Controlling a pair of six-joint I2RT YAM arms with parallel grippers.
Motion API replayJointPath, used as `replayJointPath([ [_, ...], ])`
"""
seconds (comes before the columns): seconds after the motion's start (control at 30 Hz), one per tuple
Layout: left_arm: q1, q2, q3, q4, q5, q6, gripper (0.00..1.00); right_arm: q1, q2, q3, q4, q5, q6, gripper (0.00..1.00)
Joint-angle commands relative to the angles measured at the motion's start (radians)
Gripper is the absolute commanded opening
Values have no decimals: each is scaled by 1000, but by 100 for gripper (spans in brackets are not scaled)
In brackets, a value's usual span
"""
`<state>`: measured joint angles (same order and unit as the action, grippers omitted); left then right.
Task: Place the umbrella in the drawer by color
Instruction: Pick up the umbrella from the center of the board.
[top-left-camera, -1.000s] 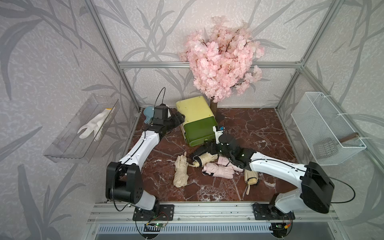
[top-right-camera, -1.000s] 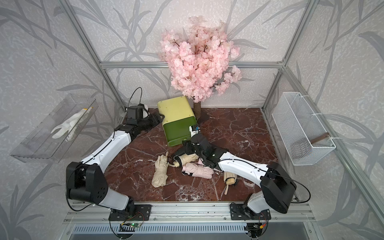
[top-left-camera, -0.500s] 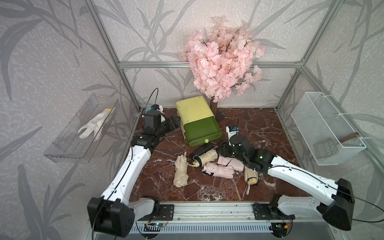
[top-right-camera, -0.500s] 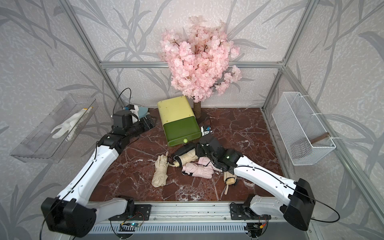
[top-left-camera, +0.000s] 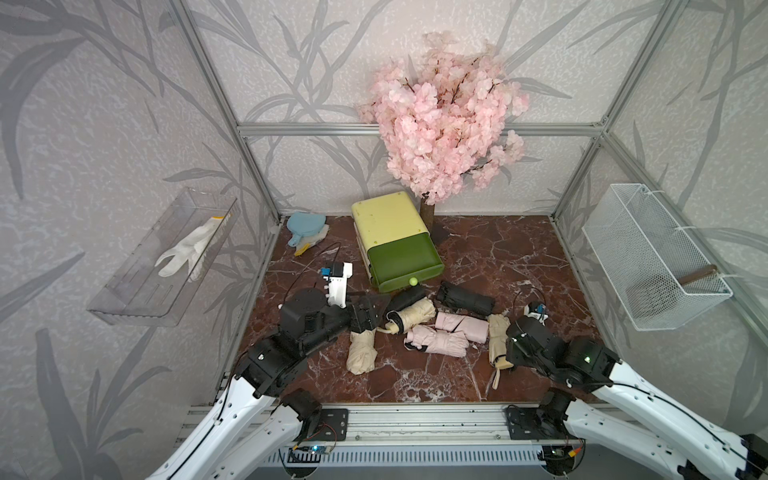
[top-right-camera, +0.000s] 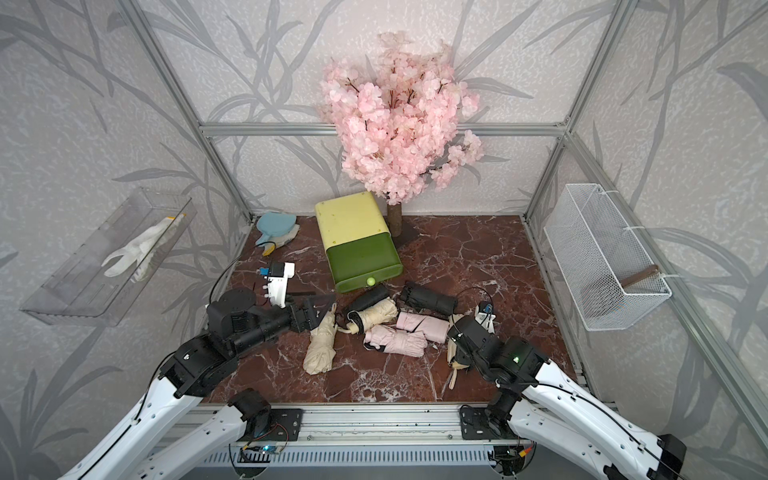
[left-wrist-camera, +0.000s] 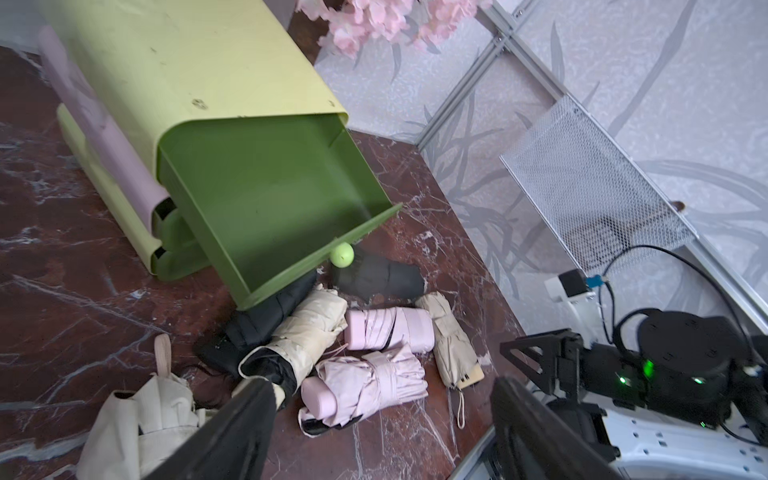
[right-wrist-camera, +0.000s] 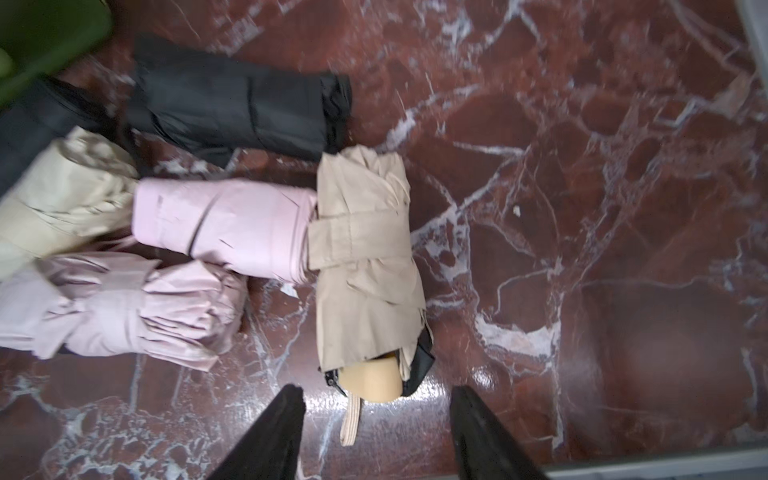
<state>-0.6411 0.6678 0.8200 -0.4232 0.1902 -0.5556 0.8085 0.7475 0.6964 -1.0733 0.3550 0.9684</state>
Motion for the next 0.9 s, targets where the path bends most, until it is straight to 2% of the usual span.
replayJointPath([
  [0.0, -79, 36, -6, -40, -139, 43, 85, -45, 50, -31, 75, -91, 12, 63],
  [0.17, -173, 108, 7, -29, -250, 55, 86, -236, 147, -155, 279, -247, -30, 69],
  [0.27, -204, 125, 10, -7, -288, 44, 85, -337, 172, -222, 415, -336, -58, 77],
  [0.43, -234, 140, 19, 18, -322, 40, 86, -355, 233, -220, 467, -276, -95, 78],
  [0.5, -244, 148, 21, 24, -330, 42, 86, -360, 260, -223, 489, -265, -105, 75],
  [0.57, -253, 157, 23, 37, -329, 42, 86, -368, 291, -230, 515, -254, -109, 69],
  [0.7, -273, 185, 33, 52, -327, 39, 86, -371, 308, -235, 535, -231, -107, 47],
  [0.77, -286, 196, 41, 58, -330, 39, 86, -371, 283, -217, 499, -222, -109, 24],
  [0.87, -305, 200, 57, 63, -335, 40, 86, -371, 186, -163, 394, -171, -130, 9],
])
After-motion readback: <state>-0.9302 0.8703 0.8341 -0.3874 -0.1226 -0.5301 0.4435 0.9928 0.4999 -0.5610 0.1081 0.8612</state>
